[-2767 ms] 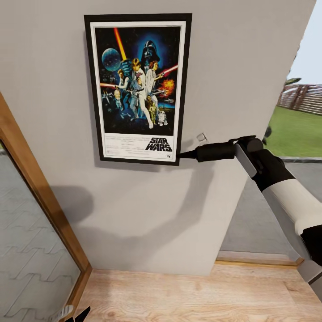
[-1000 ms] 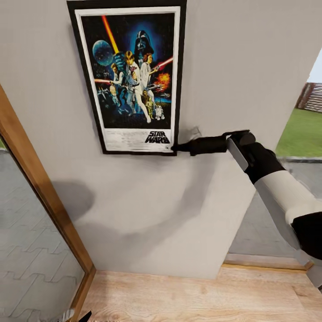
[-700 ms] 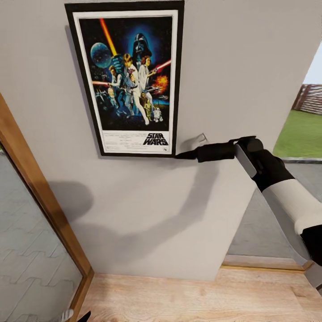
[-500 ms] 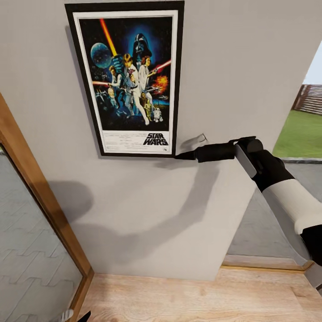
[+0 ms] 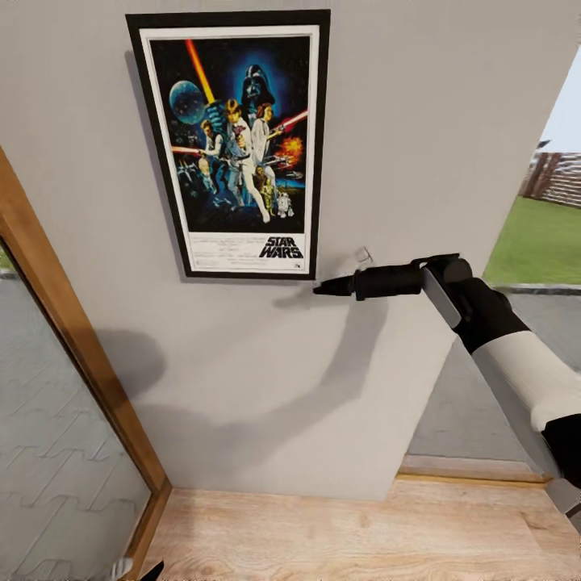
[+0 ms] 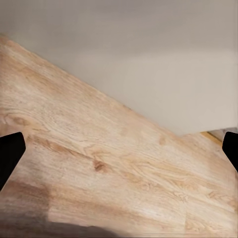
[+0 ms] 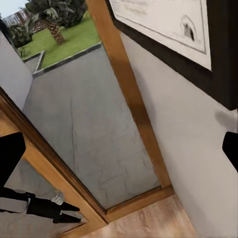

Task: Pick up the poster from the kitchen countertop and hang it on one of the wall nails in the kitchen.

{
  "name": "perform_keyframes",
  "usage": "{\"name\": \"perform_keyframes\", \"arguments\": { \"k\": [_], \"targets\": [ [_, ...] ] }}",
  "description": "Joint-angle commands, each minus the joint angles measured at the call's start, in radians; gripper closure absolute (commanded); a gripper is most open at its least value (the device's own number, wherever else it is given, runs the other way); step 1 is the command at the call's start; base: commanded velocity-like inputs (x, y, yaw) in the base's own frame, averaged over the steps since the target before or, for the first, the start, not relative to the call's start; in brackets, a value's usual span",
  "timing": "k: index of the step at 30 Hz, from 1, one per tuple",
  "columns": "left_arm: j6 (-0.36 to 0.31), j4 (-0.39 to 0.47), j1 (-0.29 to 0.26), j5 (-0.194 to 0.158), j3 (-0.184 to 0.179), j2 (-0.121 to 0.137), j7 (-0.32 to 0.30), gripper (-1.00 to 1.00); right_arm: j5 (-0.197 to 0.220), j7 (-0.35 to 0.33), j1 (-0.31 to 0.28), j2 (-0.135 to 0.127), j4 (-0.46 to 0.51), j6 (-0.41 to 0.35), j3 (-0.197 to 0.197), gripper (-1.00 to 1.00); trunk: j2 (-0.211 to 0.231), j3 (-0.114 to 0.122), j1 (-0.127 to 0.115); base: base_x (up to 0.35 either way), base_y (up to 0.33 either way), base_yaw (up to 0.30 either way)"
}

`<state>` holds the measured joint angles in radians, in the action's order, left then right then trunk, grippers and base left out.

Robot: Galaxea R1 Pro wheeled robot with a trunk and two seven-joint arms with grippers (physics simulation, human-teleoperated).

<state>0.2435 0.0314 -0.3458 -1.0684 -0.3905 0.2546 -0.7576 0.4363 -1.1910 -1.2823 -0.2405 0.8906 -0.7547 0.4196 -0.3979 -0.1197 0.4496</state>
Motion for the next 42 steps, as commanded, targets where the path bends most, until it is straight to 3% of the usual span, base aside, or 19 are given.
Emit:
{"name": "perform_keyframes", "arguments": {
  "k": [1,2,5,6,9,10,15,16,23,25,31,35,36,38,39,41,42],
  "targets": [
    [0.007,-0.001,-0.001,-0.005,-0.008,0.000,-0.002,-1.00,0.008,-0.002,0.037,-0.002,0.001,0.019,0.003,-1.00,-0.002,-0.002,0.000,-0.042,0.000,0.000],
    [0.007,-0.001,-0.001,-0.005,-0.008,0.000,-0.002,-1.00,0.012,-0.008,0.135,-0.003,0.003,0.138,0.002,-1.00,-0.002,-0.002,0.000,-0.006,0.000,0.000],
    [0.007,-0.001,-0.001,-0.005,-0.008,0.000,-0.002,-1.00,0.015,-0.008,0.197,-0.003,0.008,0.179,0.002,-1.00,-0.002,-0.002,0.000,-0.003,0.000,0.000],
    [0.007,-0.001,-0.001,-0.005,-0.008,0.000,-0.004,-1.00,0.016,-0.008,0.311,-0.004,0.045,0.270,0.002,-1.00,-0.002,-0.002,0.000,0.000,0.000,0.000],
    [0.006,-0.001,-0.001,-0.005,-0.009,0.000,-0.003,-1.00,0.015,-0.006,0.395,-0.012,0.065,0.330,0.002,-1.00,-0.002,-0.002,0.000,0.000,0.000,0.000],
    [0.006,-0.001,-0.001,-0.004,-0.009,0.000,-0.003,-1.00,0.014,-0.003,0.450,-0.016,0.073,0.371,0.002,-1.00,-0.002,-0.002,0.000,0.000,0.000,0.000],
    [0.005,0.000,-0.001,-0.003,-0.010,-0.001,-0.002,-1.00,0.011,0.023,0.575,-0.026,0.072,0.477,0.002,-1.00,-0.002,-0.002,0.000,0.000,0.000,0.000],
    [0.005,0.000,-0.001,-0.003,-0.010,-0.001,-0.002,-1.00,0.010,0.051,0.621,-0.032,0.062,0.510,0.002,-1.00,-0.002,-0.002,0.000,0.000,0.000,0.000],
    [0.005,0.001,-0.001,0.004,-0.011,-0.001,-0.001,-1.00,0.010,0.196,0.757,-0.046,-0.030,0.597,0.002,-1.00,-0.002,-0.002,0.000,0.000,0.000,0.000],
    [0.005,0.001,-0.001,0.019,-0.012,-0.001,0.000,-1.00,0.012,0.238,0.791,-0.047,-0.101,0.644,0.003,-1.00,-0.002,-0.002,0.000,0.000,0.000,0.000],
    [0.005,0.001,-0.001,0.066,-0.013,-0.002,0.001,-1.00,0.012,0.273,0.823,-0.042,-0.319,0.738,0.006,-1.00,-0.002,-0.002,0.000,0.000,0.000,0.000],
    [0.006,0.001,-0.001,0.117,-0.014,-0.005,0.003,-1.00,0.012,0.287,0.832,-0.022,-0.619,0.828,0.009,-1.00,-0.002,-0.002,0.000,0.000,0.000,0.000],
    [0.006,0.001,-0.001,0.127,-0.014,-0.007,0.004,-1.00,0.011,0.306,0.833,-0.010,-0.750,0.860,0.010,-1.00,-0.002,-0.002,0.000,0.000,0.000,0.000],
    [0.007,0.001,-0.001,0.131,-0.013,-0.007,0.005,-1.00,0.011,0.360,0.834,-0.001,-0.834,0.871,0.010,-1.00,-0.002,-0.002,0.000,0.000,0.000,0.000],
    [0.008,0.001,-0.001,0.133,-0.012,-0.007,0.023,-1.00,0.012,0.562,0.854,0.031,-0.914,0.878,0.010,-1.00,-0.002,-0.002,0.000,0.000,0.000,0.000],
    [0.008,0.001,-0.001,0.134,-0.013,-0.007,0.073,-1.00,0.013,0.670,0.877,0.049,-0.928,0.879,0.010,-1.00,-0.002,-0.002,0.000,0.000,0.000,0.000],
    [0.019,0.001,-0.001,0.136,-0.016,-0.009,0.183,-1.00,0.014,0.804,0.900,0.071,-0.937,0.880,0.010,-1.00,-0.002,-0.002,0.000,0.000,0.000,0.000]
  ]
}}
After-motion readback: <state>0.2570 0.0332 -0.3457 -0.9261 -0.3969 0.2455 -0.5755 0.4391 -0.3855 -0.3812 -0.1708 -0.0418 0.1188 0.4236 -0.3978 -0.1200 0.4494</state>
